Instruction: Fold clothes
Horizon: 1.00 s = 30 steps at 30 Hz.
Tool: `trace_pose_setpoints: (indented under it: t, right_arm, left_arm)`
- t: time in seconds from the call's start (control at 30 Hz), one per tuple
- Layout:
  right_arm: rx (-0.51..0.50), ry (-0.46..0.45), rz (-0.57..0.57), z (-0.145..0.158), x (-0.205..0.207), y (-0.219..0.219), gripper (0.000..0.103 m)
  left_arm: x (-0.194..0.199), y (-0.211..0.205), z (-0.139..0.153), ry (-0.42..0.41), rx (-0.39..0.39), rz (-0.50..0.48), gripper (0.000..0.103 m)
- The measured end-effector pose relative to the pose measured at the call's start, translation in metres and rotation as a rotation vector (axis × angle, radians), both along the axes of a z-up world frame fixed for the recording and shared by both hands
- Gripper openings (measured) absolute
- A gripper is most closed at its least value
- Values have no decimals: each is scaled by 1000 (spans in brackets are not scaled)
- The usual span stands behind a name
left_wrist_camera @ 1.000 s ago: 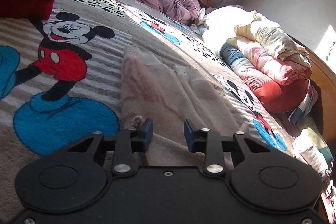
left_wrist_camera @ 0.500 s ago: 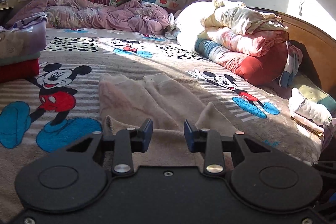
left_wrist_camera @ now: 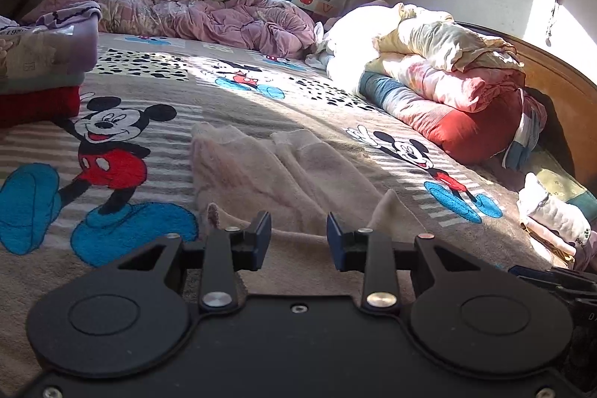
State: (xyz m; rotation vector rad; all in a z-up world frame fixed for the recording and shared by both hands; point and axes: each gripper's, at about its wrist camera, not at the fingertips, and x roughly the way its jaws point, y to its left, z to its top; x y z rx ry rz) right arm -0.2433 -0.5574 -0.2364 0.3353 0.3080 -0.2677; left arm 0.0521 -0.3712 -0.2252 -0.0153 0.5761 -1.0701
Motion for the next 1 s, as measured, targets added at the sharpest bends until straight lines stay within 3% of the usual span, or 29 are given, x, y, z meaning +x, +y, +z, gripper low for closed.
trace_pose_setpoints:
  t: [0.13,0.23,0.4,0.5,0.67,0.73,0.83,0.93,1.0]
  right_arm:
    - [-98,35,61,6,17,-4,35]
    - [-141,60,119,12,43,-20,34]
    - [-206,121,276,23,107,-45,34]
    - [-214,191,350,14,144,-59,34]
    - [-127,247,418,-18,158,-76,33]
    - [-99,209,433,-6,148,-77,34]
    - [-14,121,554,11,134,-80,34]
    - [53,134,649,9,144,-83,34]
    - [63,180,679,3,154,-81,34]
  left_arm:
    - [22,-19,-6,-21,34,-9,31]
    - [27,-24,-12,-22,46,-69,31]
    - [24,-32,-18,-38,103,-158,31]
    - [22,-42,-33,-37,176,-194,31]
    - [22,-32,-21,-28,136,-229,31]
    - [25,-22,-17,64,65,-309,31]
    - [22,-21,-18,121,18,-453,32]
    - [26,-29,-23,156,7,-478,33]
    - [26,-38,-30,197,49,-490,34]
